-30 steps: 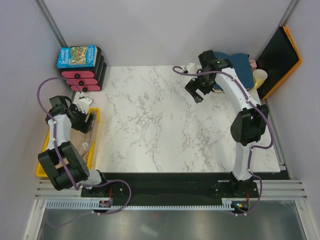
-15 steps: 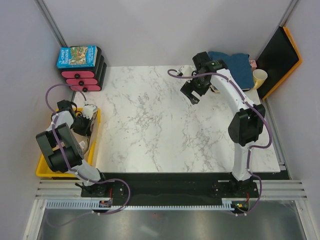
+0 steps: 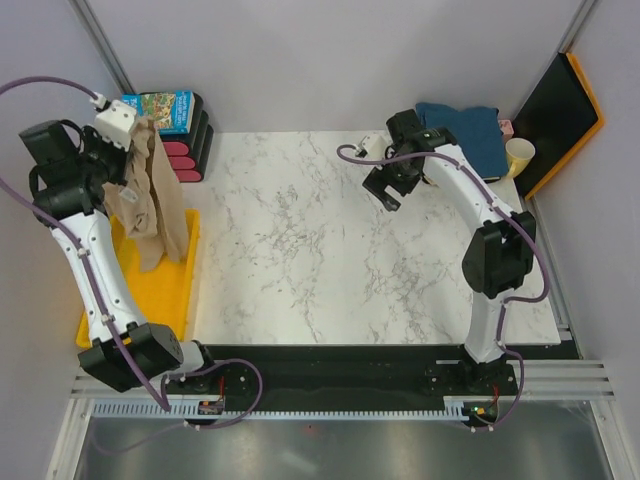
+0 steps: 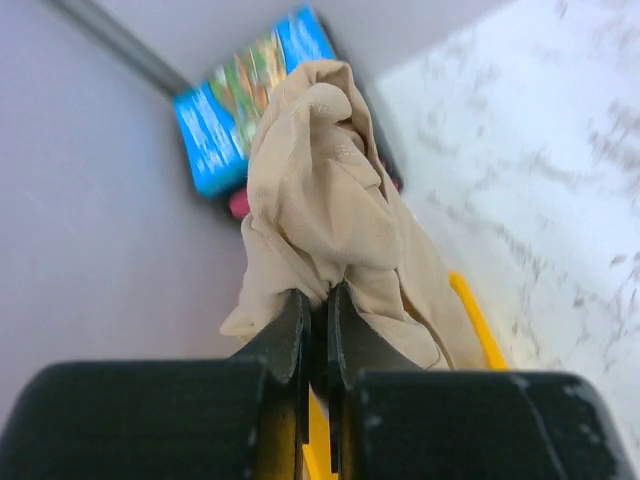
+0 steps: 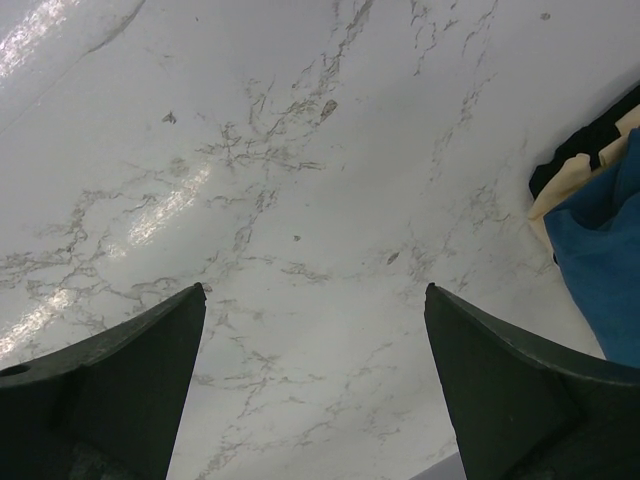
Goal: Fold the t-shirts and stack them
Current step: Move the tshirt to the center of the board
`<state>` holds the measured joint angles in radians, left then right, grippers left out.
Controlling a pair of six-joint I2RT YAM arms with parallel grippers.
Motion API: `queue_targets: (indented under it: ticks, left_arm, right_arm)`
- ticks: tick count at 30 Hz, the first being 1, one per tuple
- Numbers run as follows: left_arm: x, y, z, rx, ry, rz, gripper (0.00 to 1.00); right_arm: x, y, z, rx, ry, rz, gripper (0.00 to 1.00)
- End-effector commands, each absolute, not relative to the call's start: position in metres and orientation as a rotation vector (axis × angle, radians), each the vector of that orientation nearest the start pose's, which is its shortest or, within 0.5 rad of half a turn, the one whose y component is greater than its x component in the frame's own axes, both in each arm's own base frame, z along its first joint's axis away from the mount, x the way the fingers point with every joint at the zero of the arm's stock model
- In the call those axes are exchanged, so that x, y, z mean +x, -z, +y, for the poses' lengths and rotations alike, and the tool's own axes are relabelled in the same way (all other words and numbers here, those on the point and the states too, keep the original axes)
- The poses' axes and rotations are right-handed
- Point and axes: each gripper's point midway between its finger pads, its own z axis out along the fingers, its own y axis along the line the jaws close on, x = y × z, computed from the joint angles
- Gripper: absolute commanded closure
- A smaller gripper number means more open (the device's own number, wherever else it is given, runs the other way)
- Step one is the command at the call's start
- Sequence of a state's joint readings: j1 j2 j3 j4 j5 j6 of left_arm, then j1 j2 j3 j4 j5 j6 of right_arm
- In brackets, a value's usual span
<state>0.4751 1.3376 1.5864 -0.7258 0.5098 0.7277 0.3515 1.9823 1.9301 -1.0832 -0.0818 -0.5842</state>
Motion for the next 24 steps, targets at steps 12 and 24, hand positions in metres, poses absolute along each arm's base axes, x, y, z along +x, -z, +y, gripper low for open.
queue_targets:
  ticks: [12,24]
  left_arm:
    - [0.305,-0.450,-0.191,1.059,0.748,1.440,0.98]
    - [0.359,-0.410,-0.213,1.010,0.569,1.562,0.00]
  right_arm:
    - [0.443,-0.258,0.100,-0.779,0.308,2.136,0.02]
    - [0.439,-0.284,0.084,-0.636,0.347,2.095,0.02]
